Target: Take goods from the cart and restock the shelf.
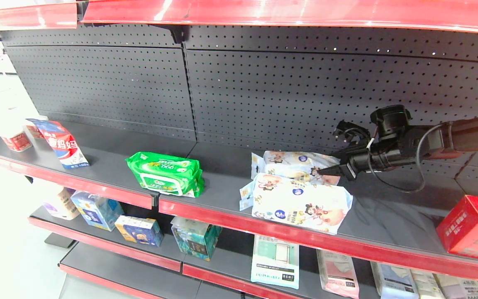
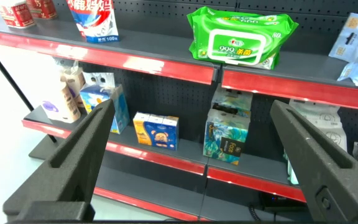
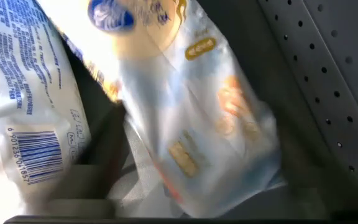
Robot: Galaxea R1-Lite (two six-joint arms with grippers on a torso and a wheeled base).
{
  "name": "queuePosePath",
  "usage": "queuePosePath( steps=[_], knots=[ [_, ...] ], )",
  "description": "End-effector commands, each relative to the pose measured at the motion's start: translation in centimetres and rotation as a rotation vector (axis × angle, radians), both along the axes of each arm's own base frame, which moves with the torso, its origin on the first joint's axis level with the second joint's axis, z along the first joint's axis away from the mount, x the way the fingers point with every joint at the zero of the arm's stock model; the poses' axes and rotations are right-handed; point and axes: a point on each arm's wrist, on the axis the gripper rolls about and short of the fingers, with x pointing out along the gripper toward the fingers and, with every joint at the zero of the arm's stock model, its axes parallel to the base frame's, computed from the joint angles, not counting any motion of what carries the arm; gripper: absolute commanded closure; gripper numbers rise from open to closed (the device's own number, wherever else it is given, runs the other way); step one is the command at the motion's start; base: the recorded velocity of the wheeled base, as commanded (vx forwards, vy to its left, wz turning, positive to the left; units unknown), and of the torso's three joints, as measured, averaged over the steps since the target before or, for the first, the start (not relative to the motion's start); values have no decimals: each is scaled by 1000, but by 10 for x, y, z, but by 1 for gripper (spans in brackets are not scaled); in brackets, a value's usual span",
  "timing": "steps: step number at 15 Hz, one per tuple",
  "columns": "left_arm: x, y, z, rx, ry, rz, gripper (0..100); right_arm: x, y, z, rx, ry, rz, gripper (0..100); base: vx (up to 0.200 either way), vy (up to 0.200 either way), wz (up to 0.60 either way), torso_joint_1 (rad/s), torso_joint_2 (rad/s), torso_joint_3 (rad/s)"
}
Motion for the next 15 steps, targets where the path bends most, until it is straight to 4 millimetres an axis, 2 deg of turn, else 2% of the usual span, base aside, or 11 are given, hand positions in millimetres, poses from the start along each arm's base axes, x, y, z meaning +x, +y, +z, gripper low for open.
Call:
queuePosePath(
  steps=[1,5,15],
  knots=[
    [0,0,0,0,1,0,0,0,1,-1,-1,1,2,100,0,0,0,0,0,0],
    [0,0,0,0,1,0,0,0,0,0,-2,0,-3,100,0,0,0,0,0,0],
    [0,0,0,0,1,0,0,-20,-9,9,-49,7,-64,100,0,0,0,0,0,0]
  ],
)
